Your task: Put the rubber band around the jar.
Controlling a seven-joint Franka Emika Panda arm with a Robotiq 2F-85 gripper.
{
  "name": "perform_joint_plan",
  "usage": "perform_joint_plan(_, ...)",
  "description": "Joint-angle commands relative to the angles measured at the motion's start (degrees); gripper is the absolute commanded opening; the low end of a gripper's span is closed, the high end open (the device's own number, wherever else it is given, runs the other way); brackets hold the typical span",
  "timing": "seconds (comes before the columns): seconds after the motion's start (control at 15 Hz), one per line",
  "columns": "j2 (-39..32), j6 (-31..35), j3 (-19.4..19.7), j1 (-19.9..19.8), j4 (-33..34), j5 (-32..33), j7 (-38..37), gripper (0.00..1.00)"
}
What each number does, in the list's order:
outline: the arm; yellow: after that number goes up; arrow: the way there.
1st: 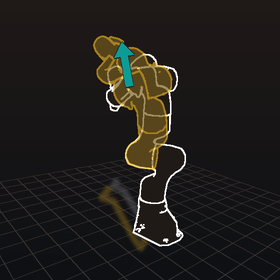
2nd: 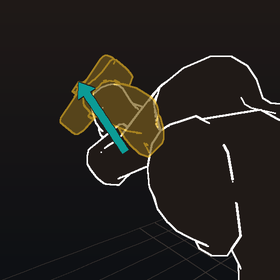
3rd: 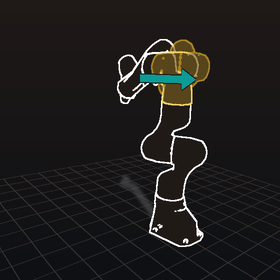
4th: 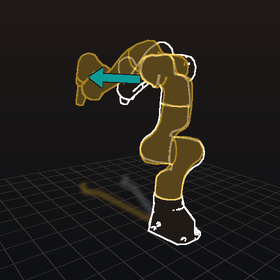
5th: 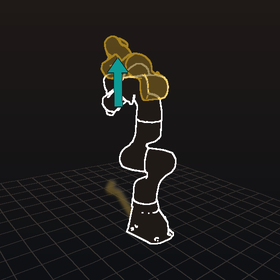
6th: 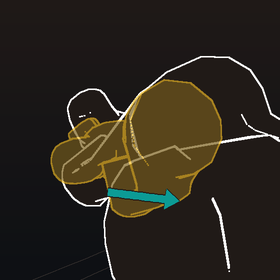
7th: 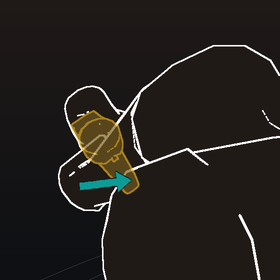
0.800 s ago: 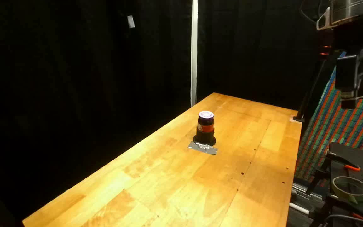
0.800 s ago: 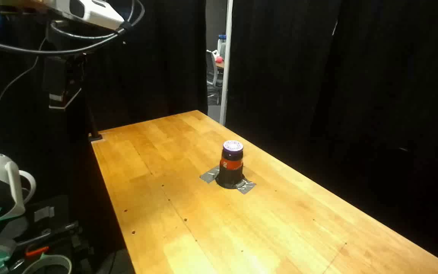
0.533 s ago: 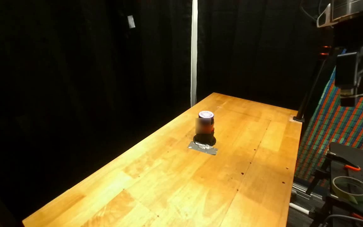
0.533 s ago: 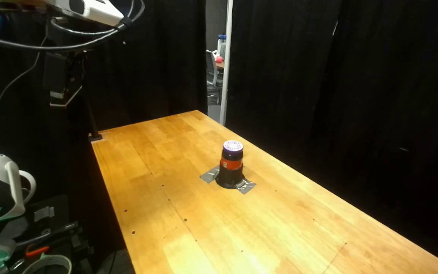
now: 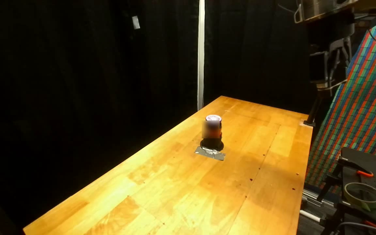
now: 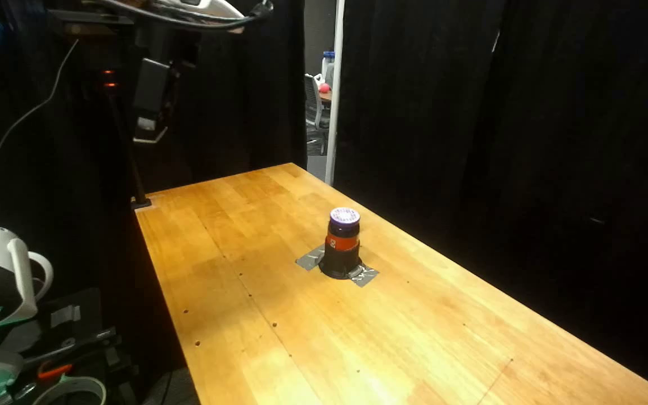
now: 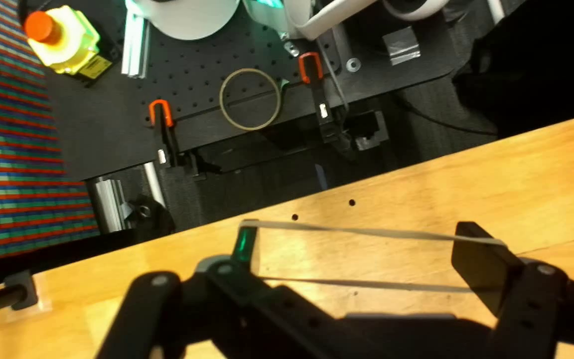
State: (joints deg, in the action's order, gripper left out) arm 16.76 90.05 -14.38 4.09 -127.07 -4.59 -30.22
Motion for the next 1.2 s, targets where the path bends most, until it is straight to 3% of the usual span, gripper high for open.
perform_joint_plan(0.0,-14.0,-4.8,-0.5,0.1,14.3,8.3,-2.8,1.00)
perform_joint_plan(0.33,-28.5,0.2,2.7,2.5,29.5,14.2,-0.6,1.00)
perform_joint_plan(0.73,-45.6,8.9,7.8,4.7,47.8,12.2,3.2,1.00)
perform_joint_plan(1.13,-60.1,6.8,11.5,4.8,63.9,9.8,6.4,1.00)
